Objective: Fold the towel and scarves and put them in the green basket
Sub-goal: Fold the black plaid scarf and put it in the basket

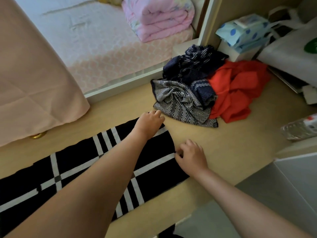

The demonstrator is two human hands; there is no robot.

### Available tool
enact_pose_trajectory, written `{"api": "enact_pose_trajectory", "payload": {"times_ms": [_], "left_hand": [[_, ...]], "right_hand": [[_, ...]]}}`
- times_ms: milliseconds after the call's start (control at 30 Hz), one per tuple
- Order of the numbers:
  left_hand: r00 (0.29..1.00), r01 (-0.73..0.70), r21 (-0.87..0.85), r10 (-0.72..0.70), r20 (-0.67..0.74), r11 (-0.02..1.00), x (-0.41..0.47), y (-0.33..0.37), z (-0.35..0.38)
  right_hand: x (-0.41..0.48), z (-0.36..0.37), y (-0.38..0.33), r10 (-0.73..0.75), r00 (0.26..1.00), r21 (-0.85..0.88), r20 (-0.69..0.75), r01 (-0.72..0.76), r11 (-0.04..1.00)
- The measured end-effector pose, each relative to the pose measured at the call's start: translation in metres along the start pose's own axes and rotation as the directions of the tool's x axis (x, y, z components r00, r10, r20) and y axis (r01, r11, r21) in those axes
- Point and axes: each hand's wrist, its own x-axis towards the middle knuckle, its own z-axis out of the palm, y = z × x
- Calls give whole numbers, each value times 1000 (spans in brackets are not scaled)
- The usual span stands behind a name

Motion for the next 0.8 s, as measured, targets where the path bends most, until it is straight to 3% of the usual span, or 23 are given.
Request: {"api": "enact_pose_trajectory", "payload": {"times_ms": [200, 467, 633, 800], "left_hand": [[980, 83, -104, -100, -172, 991, -51, -40, 3], [950, 158, -426, -255, -183, 891, -178, -122, 22], [900, 169, -588, -367, -235, 791, -272, -170, 45], [863, 253, -680, -478, -163, 688, -357, -200, 76]], "right_hand": [[-1, -21, -40, 96, 957, 283, 275, -176, 943], [-11, -20, -152, -61, 834, 508, 548, -275, 816], [-34, 6, -245, -178, 762, 534, 623, -248, 809], [-62, 48, -325, -207, 702, 474, 681, -209, 855]]}}
